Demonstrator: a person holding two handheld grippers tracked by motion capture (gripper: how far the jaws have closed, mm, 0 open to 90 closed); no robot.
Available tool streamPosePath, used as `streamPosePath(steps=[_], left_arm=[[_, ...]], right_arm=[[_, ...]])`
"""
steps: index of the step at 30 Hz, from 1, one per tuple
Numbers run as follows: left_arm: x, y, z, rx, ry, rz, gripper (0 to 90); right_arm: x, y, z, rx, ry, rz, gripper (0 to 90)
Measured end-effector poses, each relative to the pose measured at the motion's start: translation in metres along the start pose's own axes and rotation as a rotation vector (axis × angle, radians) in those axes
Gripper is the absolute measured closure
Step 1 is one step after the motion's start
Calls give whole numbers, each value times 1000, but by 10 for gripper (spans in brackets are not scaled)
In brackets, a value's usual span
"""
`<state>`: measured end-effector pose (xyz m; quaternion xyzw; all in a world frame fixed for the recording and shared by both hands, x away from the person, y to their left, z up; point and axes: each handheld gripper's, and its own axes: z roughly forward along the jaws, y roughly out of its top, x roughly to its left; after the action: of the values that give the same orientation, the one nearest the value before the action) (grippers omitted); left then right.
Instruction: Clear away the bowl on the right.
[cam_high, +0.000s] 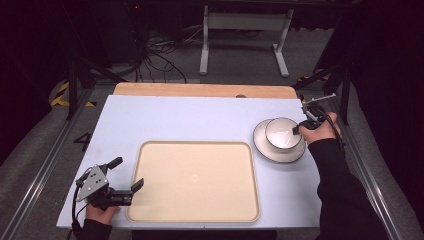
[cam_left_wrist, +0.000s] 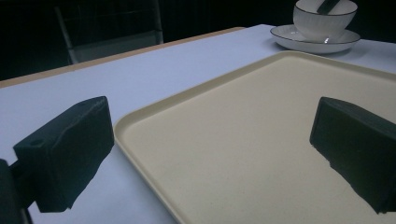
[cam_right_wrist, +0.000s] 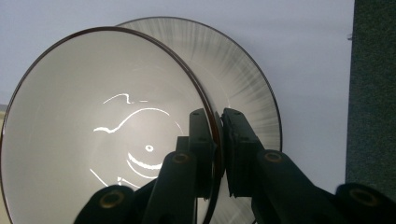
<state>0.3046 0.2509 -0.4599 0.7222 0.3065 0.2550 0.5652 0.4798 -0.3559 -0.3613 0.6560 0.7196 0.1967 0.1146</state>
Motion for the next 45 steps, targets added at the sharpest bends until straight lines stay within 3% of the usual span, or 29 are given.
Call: streamPosePath(steps=[15,26,36,45], left_arm=[[0,0,0,-1,1,0,4],[0,0,0,0,2,1,4],[0,0,0,-1,1,0,4],[0,0,0,-2,1,1,4]], right_arm=[[15,3,-41,-20,2,-34,826],[29,1,-55,-17,15,-47,826],[66,-2,-58,-10,51,-124,826],[100,-5,-62,-3,121,-201,825]])
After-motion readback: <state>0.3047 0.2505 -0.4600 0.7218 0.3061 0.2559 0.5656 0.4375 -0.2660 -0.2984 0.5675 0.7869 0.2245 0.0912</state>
